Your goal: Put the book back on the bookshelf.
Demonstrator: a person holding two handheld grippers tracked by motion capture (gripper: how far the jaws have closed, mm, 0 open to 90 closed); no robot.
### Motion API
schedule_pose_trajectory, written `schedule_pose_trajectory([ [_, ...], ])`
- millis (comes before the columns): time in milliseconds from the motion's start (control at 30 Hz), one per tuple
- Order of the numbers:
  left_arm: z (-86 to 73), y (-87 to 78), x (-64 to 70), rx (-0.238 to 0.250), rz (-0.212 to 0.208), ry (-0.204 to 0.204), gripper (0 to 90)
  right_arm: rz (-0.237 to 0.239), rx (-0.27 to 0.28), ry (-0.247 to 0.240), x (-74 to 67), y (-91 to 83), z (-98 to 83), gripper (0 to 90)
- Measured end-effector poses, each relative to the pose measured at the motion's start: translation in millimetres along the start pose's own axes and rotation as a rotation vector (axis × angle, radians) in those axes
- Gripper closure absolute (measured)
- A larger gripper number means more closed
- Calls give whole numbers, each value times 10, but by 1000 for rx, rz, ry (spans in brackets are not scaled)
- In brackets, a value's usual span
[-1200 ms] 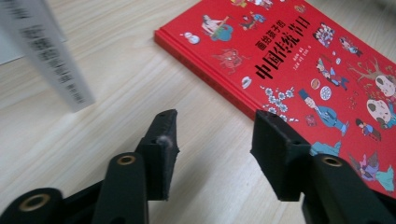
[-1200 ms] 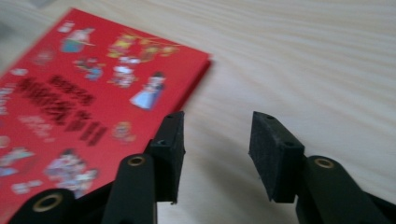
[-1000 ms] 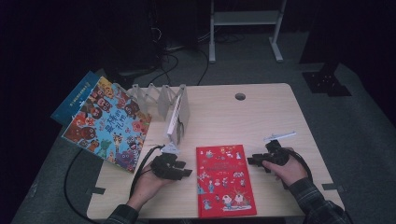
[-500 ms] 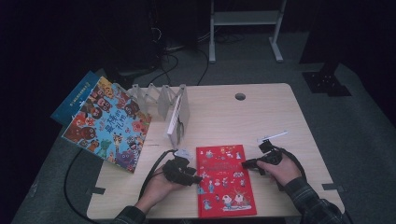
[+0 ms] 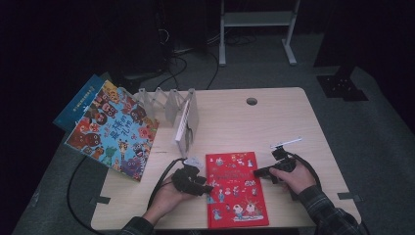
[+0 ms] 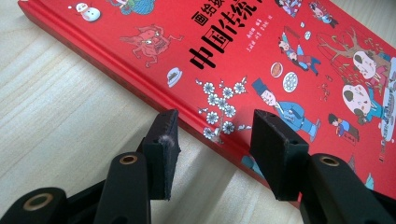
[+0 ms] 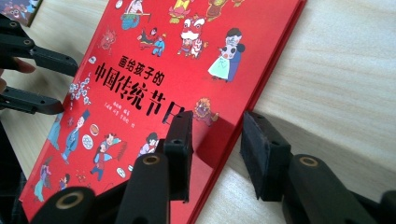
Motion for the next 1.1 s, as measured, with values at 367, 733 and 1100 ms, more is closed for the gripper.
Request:
schedule_pose_trajectory([
  [367, 5, 4, 9, 4, -10, -10, 484, 61, 11, 31, -25, 5, -10, 516],
  [733, 7, 5, 5, 6, -11, -10, 465, 80, 34, 42, -20, 22, 17, 499],
  [1100, 5, 1, -1, 1, -9, -6, 453, 22, 45, -7, -67, 41, 24, 489],
])
Point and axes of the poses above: each handheld gripper's, and its own axes: y roughly forward along the jaws, z roughly out of its top, x roughly to its right, the point moved 8 cm from there along y, roughly forward along the jaws, and after that the axes turned 11 degrees about y, right-handed, at the moved point
